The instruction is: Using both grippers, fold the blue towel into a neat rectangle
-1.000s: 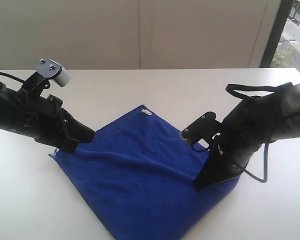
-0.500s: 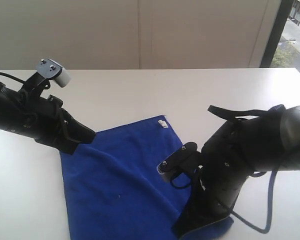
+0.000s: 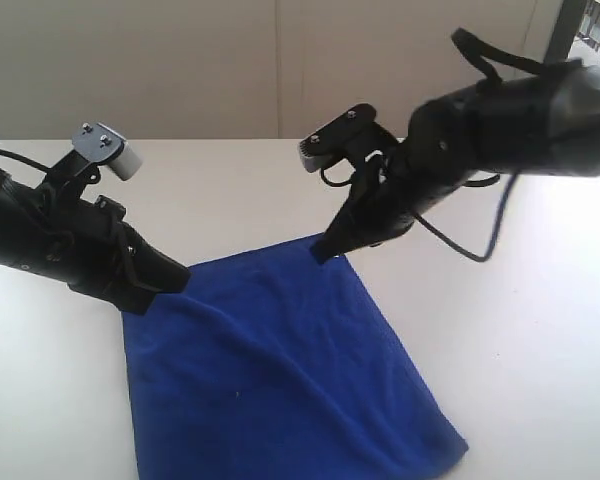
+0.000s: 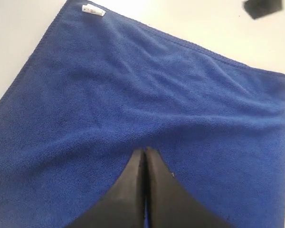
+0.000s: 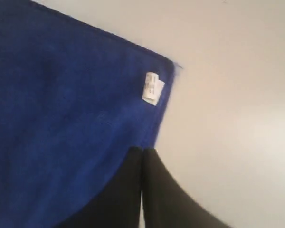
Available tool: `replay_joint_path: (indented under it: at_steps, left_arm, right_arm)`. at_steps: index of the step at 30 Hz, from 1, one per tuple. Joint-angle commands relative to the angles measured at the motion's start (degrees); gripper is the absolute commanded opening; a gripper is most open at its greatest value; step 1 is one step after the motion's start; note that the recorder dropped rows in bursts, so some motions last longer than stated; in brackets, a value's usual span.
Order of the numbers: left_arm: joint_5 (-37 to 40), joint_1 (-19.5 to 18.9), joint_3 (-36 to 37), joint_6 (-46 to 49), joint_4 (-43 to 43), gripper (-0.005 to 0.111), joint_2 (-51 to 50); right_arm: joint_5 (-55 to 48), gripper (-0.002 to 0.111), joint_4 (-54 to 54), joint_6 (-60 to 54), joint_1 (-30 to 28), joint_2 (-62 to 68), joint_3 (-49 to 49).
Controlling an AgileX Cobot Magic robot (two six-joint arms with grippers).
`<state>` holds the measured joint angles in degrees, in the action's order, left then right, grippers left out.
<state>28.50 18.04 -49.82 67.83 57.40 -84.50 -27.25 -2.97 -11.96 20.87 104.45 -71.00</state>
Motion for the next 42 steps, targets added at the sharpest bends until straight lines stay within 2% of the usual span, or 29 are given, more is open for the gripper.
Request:
replay_joint_path:
  at_steps: [1,4,10,15,22,33,42]
  left_arm:
    - [-0.27,0.0,1.76,0.08,1.3,0.0,0.5]
    - [-0.68,0.0,2.56,0.08,1.3,0.0,0.5]
    - [-2.39,0.0,3.09,0.08,1.3,0.0,0.5]
    - [-3.32,0.0,3.09,0.08,1.3,0.0,0.5]
    - [-3.5,0.0,3.09,0.08,1.3,0.0,0.5]
    - [-3.63,0.0,3.09,0.08,1.3,0.0,0.5]
    - [-3.63,0.0,3.09,0.08,1.3,0.0,0.5]
  right_arm:
    - [-9.84,0.0,22.57,-24.14,-2.93,12.06,-14.76]
    - [-12.16,0.0,23.33,-24.26,-3.92,18.86,-22.09]
    - [-15.56,0.0,23.73,-25.39,-4.34,26.05,-28.48]
    - [-13.33,0.0,21.5,-24.61,-4.43,27.99,-29.19]
    - [-11.24,0.0,8.08,-13.09,-6.62,29.59,-29.19]
    - [-12.74,0.0,6.78,-5.29,-12.66,30.23,-29.19]
    - [-15.6,0.0,2.97,-2.59,-13.66,30.23,-29.19]
